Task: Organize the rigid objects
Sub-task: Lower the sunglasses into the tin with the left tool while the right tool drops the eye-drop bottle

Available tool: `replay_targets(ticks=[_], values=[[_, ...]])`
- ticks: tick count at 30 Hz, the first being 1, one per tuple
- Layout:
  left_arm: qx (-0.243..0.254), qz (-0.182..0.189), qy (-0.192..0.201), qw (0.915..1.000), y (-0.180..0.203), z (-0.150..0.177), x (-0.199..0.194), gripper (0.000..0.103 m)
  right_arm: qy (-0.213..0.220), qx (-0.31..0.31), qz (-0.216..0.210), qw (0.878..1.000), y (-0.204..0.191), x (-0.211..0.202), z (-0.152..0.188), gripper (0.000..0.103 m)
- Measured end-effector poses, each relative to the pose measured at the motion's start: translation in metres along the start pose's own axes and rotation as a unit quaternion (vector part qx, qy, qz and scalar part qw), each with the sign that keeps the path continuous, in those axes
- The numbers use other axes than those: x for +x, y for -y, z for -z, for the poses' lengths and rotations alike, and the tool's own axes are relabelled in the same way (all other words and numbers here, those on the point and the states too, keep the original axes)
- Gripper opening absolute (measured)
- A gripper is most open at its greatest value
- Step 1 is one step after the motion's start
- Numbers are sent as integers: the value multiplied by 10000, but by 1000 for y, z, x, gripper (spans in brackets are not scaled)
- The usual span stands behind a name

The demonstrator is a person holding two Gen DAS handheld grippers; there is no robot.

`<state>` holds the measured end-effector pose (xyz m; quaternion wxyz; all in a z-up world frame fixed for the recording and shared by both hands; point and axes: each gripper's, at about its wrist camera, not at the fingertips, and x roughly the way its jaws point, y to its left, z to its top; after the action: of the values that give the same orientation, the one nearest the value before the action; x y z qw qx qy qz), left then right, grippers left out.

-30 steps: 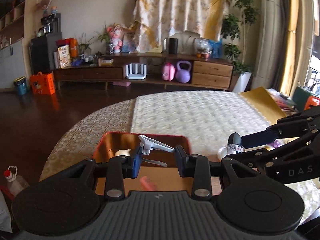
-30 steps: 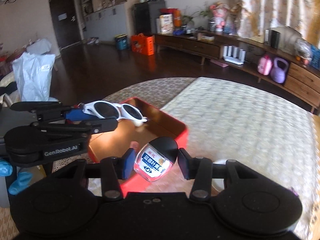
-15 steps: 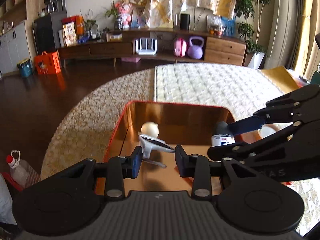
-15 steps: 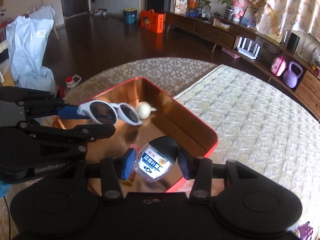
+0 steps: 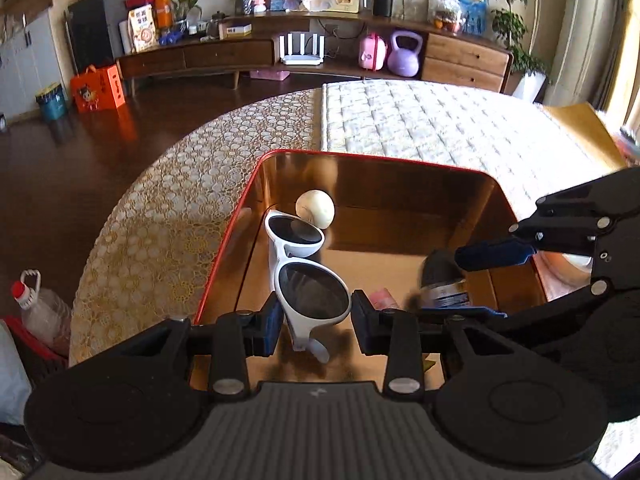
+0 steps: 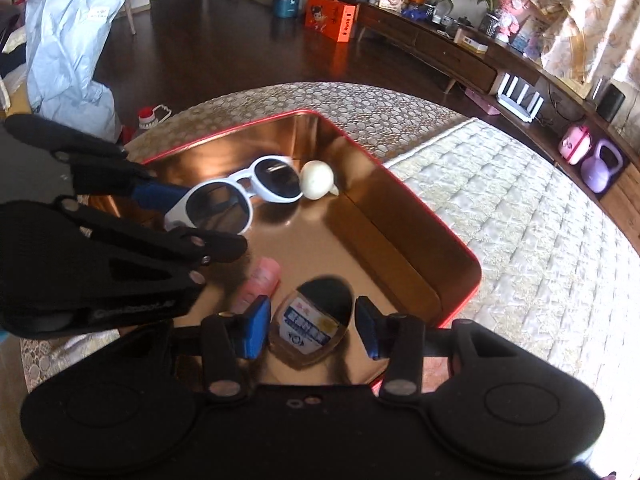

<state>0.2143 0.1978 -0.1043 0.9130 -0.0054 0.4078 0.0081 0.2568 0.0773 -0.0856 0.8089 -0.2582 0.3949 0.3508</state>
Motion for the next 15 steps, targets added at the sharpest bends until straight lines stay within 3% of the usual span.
replay_targets(ticks=[7, 10, 12, 15], values=[[67, -29, -209, 9998, 6, -2, 4, 38, 137, 50, -87, 9999, 0, -13, 5, 57], [11, -54, -207, 9998, 8, -1, 1, 47, 262, 42, -73, 9996, -2, -25, 9, 57], [-33, -127, -141, 9998, 8, -1, -4, 59, 358, 98, -102, 9993, -1, -35, 13, 57], [-157, -70, -83, 9998, 6, -1, -13, 61, 482, 327, -254, 9980, 2, -51, 19, 57]])
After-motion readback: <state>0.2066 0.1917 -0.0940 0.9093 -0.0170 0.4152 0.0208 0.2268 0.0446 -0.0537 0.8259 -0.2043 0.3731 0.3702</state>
